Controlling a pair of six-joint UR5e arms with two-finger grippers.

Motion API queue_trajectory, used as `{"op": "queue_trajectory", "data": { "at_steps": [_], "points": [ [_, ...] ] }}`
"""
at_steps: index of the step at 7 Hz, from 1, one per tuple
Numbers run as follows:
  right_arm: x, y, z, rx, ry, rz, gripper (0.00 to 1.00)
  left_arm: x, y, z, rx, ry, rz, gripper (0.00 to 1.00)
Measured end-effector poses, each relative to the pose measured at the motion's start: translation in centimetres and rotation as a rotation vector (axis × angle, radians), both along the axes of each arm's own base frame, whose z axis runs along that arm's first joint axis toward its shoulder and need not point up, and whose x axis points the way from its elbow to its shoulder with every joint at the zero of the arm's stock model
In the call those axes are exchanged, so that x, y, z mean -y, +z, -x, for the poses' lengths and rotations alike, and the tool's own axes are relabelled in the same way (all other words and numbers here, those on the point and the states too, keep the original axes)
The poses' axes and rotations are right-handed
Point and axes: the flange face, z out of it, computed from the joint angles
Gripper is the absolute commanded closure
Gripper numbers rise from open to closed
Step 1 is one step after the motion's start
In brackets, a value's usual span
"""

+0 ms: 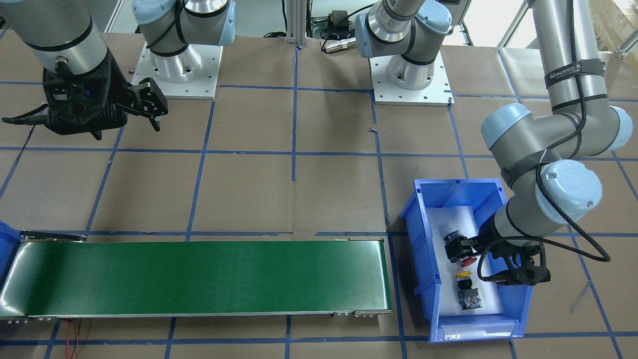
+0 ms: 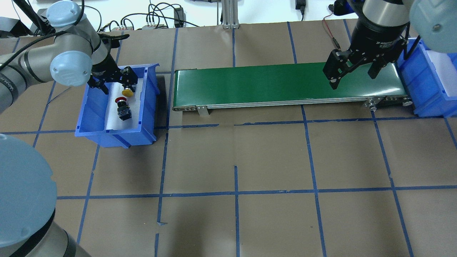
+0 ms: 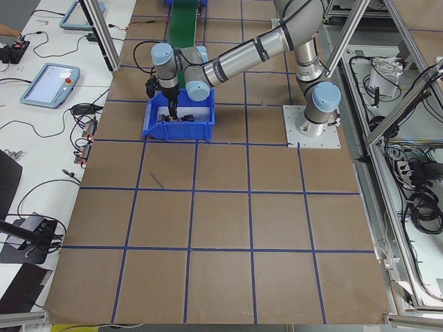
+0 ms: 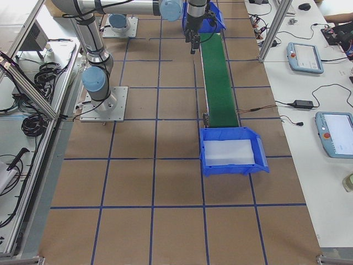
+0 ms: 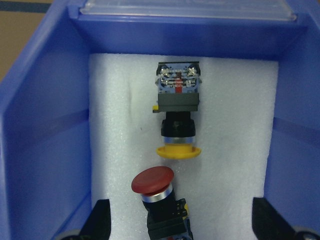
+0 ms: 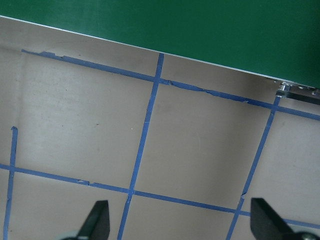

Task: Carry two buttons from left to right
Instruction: 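Grasp the yellow-capped button with the left gripper and lift it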

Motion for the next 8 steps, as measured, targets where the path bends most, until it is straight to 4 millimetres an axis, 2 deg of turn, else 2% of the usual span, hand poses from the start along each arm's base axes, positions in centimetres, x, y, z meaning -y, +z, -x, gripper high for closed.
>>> {"op": "queue_trajectory", "data": {
  "at_steps": [4,5,7,8],
  "points": [
    [0.0,0.1,0.0,0.001,0.001,0.002,0.00,2.3,-2.8,-0.7,0.004,-0.017,0.024,0.00],
    [0.0,0.1,0.0,0.000,0.001,0.001,0.00,2.5,-3.2,-0.8,0.004,-0.017,0.026,0.04],
    [0.0,0.0,0.0,0.000,0.001,0.000,0.00,2.8,-4.0,-0.8,0.004,-0.014,0.024,0.46],
    [0.0,0.0,0.0,0.000,0.002,0.001,0.00,2.9,-4.3,-0.7,0.005,-0.008,0.025,0.60]
  ]
}}
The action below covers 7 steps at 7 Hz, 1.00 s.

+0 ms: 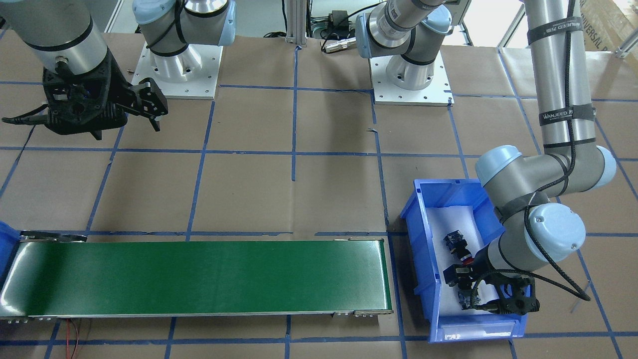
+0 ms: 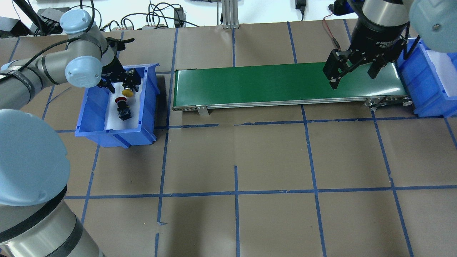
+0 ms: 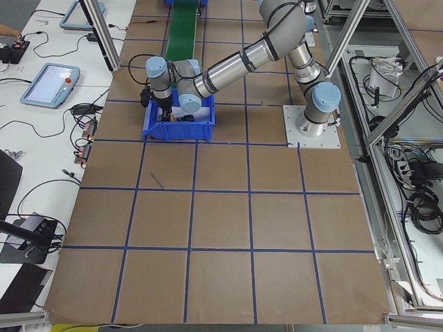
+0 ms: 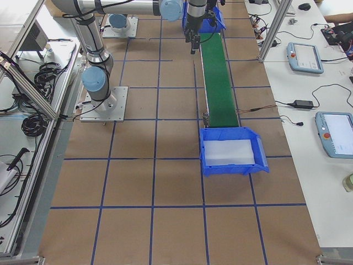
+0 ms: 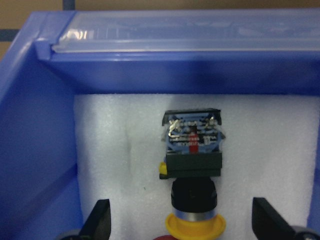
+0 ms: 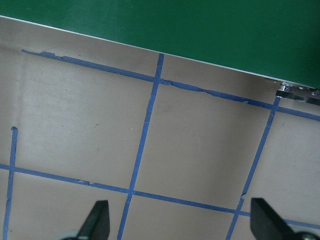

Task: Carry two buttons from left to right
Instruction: 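Grasp the yellow-capped button with the left gripper and lift it, then carry the yellow-capped button to the conveyor end and release it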

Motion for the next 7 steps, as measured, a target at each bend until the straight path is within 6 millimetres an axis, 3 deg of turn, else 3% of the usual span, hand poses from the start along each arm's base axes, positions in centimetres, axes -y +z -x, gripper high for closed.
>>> {"op": "queue_trajectory", "data": {
  "at_steps": [1,3,4,6,7],
  "points": [
    [0.0,0.0,0.0,0.000,0.000,0.000,0.00,0.0,0.0,0.1,0.002,0.003,0.001,0.68],
    [0.0,0.0,0.0,0.000,0.000,0.001,0.00,-0.1,0.6,0.3,0.006,0.002,0.007,0.69],
    [0.0,0.0,0.0,0.000,0.000,0.001,0.00,-0.3,2.0,0.5,0.010,0.000,0.015,0.69],
    [0.0,0.0,0.0,0.000,0.000,0.001,0.00,-1.5,6.3,0.9,0.016,0.001,0.034,0.69],
    [0.0,0.0,0.0,0.000,0.000,0.001,0.00,-2.7,9.9,1.2,0.020,0.007,0.044,0.69]
  ]
}}
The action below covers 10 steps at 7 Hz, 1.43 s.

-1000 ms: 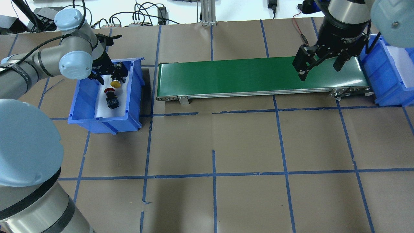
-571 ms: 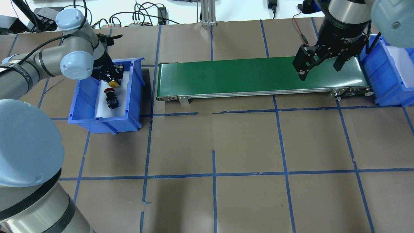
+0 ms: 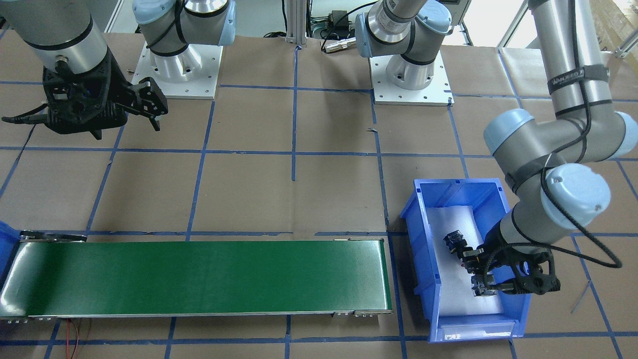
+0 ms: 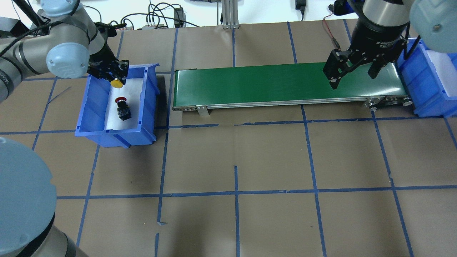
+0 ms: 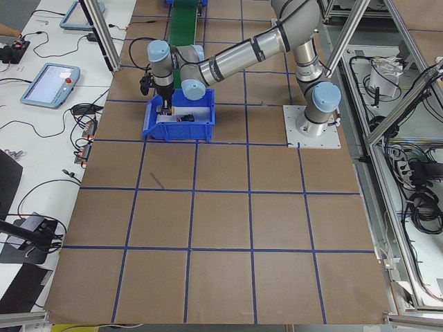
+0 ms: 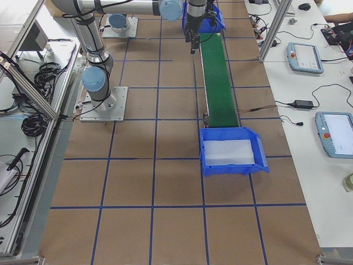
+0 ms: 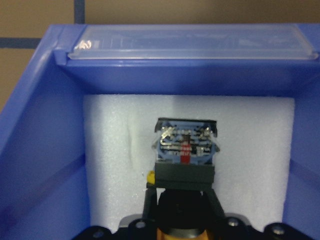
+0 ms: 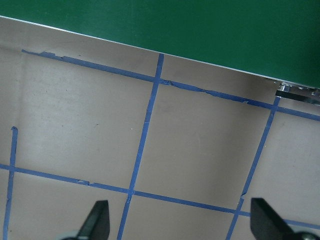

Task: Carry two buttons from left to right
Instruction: 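Carry the yellow-capped button to the conveyor end and release it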

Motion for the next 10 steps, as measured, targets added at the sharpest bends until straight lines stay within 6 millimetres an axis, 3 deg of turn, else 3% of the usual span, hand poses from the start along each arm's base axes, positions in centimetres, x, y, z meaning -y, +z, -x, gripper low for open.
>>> {"op": "queue_trajectory", "data": {
  "at_steps": [1,2,3,5,9,10],
  "points": [
    [0.0,0.0,0.0,0.000,0.000,0.000,0.00,-1.6,3.8,0.7,-0.002,0.022,0.000,0.69],
    [0.0,0.0,0.0,0.000,0.000,0.000,0.00,-3.1,6.8,3.0,-0.010,0.054,0.001,0.69],
    [0.0,0.0,0.0,0.000,0.000,-0.001,0.00,-3.9,7.9,7.0,-0.015,0.078,0.007,0.69],
    [0.0,0.0,0.0,0.000,0.000,-0.001,0.00,-3.8,5.8,13.9,-0.017,0.136,0.011,0.68],
    [0.0,0.0,0.0,0.000,0.000,0.000,0.00,-1.9,-1.9,22.1,-0.010,0.182,0.056,0.66],
    [0.0,0.0,0.0,0.000,0.001,0.000,0.00,-1.6,-3.1,23.0,-0.009,0.181,0.064,0.01]
  ]
}}
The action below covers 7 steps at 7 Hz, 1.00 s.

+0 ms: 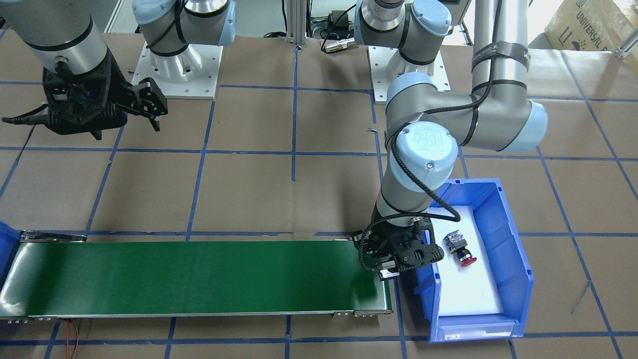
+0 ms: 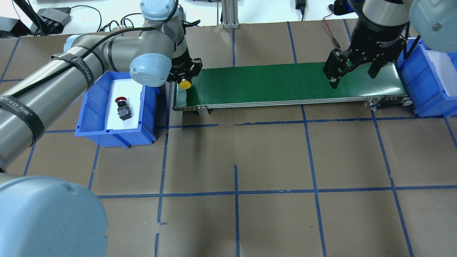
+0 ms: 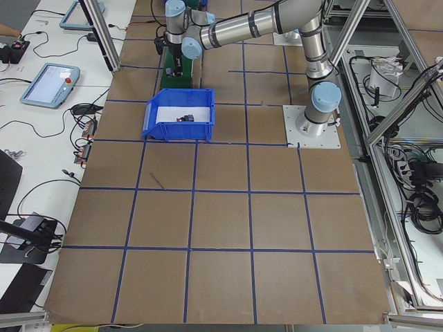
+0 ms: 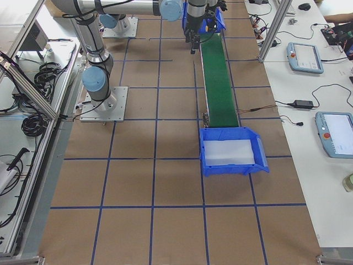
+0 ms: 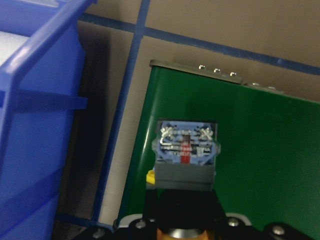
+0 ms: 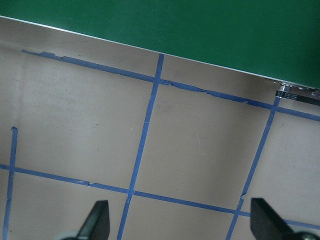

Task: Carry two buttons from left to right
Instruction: 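Carry the yellow-capped button to the conveyor end and release it, then return the left gripper into the blue bin over the red-capped button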

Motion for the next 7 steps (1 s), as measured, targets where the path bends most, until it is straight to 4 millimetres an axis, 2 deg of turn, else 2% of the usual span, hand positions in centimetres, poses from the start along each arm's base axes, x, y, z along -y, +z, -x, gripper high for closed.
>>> {"op": "queue_trajectory", "data": {
  "at_steps": [2,4,5,6,7],
  "points": [
    [0.0,0.0,0.0,0.000,-0.001,0.000,0.00,0.2,-0.6,0.5,0.004,-0.001,0.011,0.00],
    [0.0,0.0,0.0,0.000,-0.001,0.001,0.00,0.6,0.5,-0.2,0.003,0.001,0.033,0.00],
    [0.0,0.0,0.0,0.001,-0.001,0.001,0.00,1.4,2.1,-1.8,0.005,-0.015,0.051,0.00],
    [0.0,0.0,0.0,0.001,-0.001,0.001,0.00,2.4,4.0,-5.3,0.015,-0.050,0.061,0.01],
    [0.0,0.0,0.0,0.002,-0.001,0.000,0.00,2.9,5.8,-9.9,0.027,-0.079,0.068,0.07]
  ]
}}
